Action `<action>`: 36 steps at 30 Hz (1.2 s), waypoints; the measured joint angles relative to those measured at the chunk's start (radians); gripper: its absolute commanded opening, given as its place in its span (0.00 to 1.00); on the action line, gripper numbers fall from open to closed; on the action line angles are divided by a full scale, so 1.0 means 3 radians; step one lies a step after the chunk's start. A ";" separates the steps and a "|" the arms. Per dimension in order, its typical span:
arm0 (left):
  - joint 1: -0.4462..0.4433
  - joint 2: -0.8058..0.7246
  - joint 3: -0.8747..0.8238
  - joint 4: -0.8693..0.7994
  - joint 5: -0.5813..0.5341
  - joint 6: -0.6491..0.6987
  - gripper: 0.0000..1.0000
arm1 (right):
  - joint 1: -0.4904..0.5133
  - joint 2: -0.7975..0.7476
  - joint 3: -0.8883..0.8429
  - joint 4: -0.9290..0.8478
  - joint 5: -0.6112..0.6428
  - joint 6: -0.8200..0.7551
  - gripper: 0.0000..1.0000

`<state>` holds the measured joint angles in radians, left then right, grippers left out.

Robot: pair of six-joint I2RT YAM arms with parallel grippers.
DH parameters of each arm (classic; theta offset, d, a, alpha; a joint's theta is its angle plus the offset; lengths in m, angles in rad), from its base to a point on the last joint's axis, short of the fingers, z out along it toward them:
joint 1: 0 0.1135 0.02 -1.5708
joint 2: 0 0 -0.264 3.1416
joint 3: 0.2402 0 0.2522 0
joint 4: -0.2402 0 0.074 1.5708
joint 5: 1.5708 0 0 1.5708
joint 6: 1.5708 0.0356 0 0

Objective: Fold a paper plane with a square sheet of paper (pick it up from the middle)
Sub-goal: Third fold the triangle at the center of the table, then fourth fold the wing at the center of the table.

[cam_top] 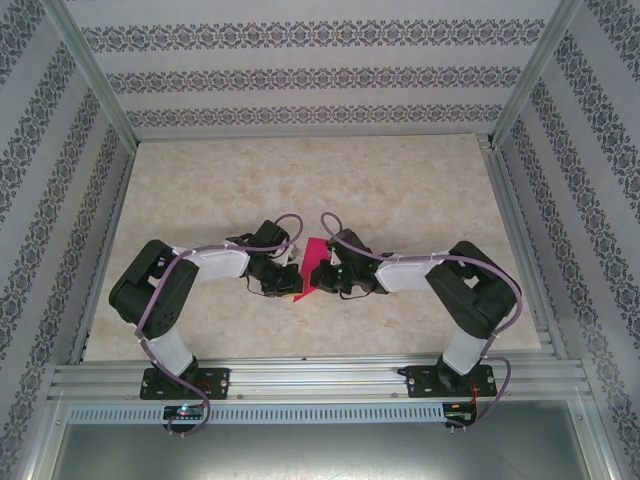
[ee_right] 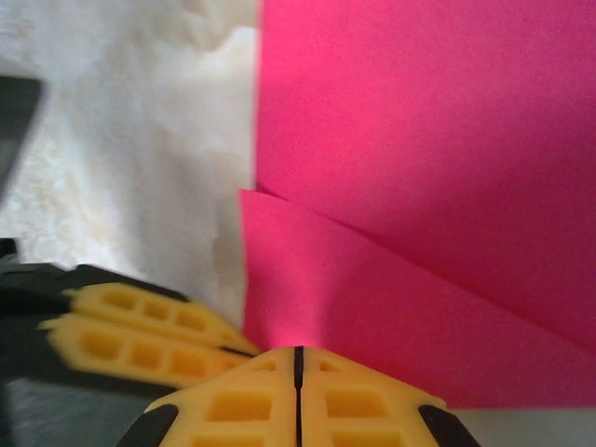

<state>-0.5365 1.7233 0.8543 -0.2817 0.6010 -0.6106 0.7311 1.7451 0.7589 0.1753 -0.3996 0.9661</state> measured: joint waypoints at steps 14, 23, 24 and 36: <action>0.0000 -0.0099 -0.0154 0.0158 -0.0009 0.0003 0.11 | -0.0676 0.0046 -0.0094 0.0128 -0.0223 -0.0142 0.12; 0.0000 -0.0247 -0.0094 -0.0216 -0.0011 0.0006 0.18 | -0.0938 -0.0389 -0.0089 -0.0182 -0.0184 -0.0249 0.30; 0.0000 -0.0273 -0.0033 -0.0270 -0.0014 0.0009 0.19 | -0.0931 -0.0474 -0.0089 -0.0215 -0.0177 -0.0247 0.34; 0.0000 -0.0121 0.0643 -0.0582 -0.0341 0.0210 0.14 | -0.0614 -0.0657 -0.0117 -0.0324 -0.0116 -0.0094 0.50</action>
<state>-0.5365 1.6871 1.0473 -0.4564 0.4988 -0.5476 0.5468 1.5478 0.7238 0.0780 -0.4343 0.9379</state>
